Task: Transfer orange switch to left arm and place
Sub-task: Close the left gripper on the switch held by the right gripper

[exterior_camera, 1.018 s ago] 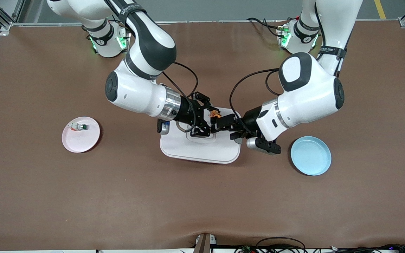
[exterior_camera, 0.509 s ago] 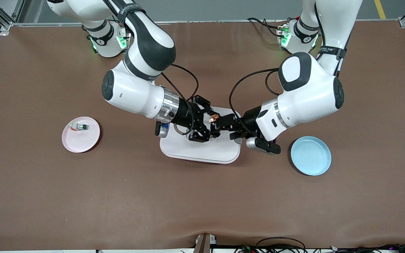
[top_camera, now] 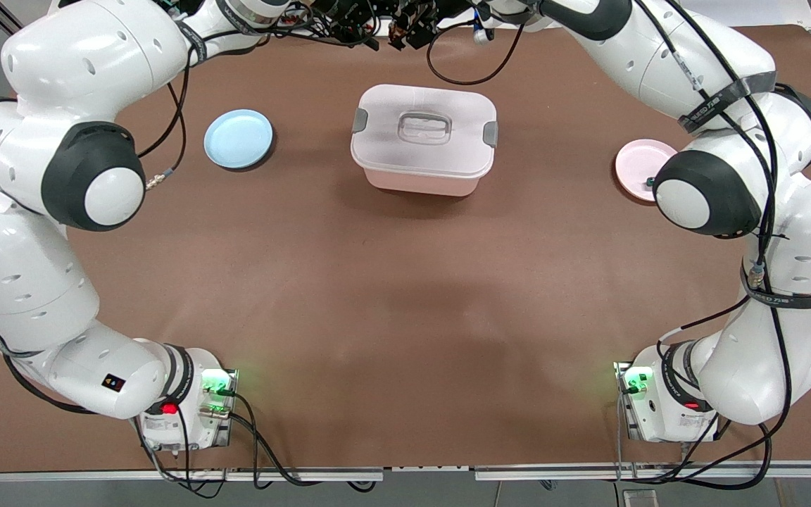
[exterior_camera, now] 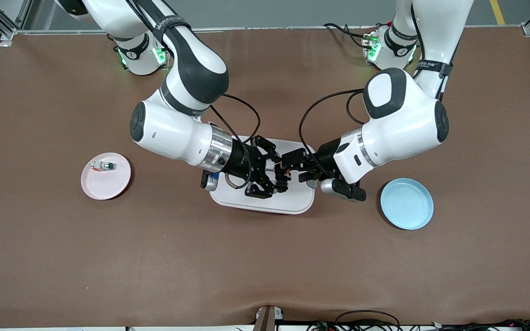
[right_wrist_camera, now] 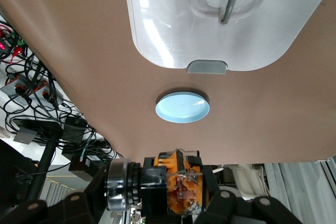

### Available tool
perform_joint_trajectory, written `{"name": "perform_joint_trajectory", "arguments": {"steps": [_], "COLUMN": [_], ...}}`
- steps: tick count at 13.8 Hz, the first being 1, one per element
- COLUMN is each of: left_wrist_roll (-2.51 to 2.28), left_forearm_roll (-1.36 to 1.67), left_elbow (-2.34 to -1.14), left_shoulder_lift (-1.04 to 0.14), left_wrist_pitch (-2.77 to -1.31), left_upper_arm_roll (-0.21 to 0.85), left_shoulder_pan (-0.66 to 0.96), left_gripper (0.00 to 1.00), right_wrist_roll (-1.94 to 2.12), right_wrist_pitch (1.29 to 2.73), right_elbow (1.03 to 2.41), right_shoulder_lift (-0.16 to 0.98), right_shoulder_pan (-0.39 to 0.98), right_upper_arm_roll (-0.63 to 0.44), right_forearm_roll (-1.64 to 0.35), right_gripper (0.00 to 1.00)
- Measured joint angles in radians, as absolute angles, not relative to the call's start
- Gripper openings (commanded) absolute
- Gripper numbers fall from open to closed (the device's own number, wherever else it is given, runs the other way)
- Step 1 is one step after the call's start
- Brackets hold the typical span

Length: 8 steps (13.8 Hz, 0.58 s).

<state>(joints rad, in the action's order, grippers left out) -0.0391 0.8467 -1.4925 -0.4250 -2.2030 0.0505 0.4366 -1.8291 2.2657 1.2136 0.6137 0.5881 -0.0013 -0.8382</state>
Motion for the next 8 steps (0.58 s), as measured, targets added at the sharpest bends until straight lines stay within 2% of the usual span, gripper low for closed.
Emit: {"name": "perform_joint_trajectory", "arguments": {"steps": [1, 8], "left_wrist_roll": [-0.037, -0.025], "left_forearm_roll": [0.851, 0.858], "left_elbow": [-1.49, -1.47], "left_shoulder_lift": [-0.425, -0.424], "left_wrist_pitch": [-2.203, -2.203], "left_upper_arm_roll": [0.051, 0.056], "left_shoulder_pan": [0.437, 0.437], "left_gripper": [0.0, 0.0], "right_wrist_roll": [-1.837, -1.849], "right_wrist_pitch": [2.264, 2.264], "right_elbow": [1.209, 1.196], "right_shoulder_lift": [0.614, 0.624], "right_shoulder_pan": [0.587, 0.586], "right_upper_arm_roll": [-0.001, -0.001], "right_forearm_roll": [-0.838, -0.841], "right_gripper": [0.0, 0.0]}}
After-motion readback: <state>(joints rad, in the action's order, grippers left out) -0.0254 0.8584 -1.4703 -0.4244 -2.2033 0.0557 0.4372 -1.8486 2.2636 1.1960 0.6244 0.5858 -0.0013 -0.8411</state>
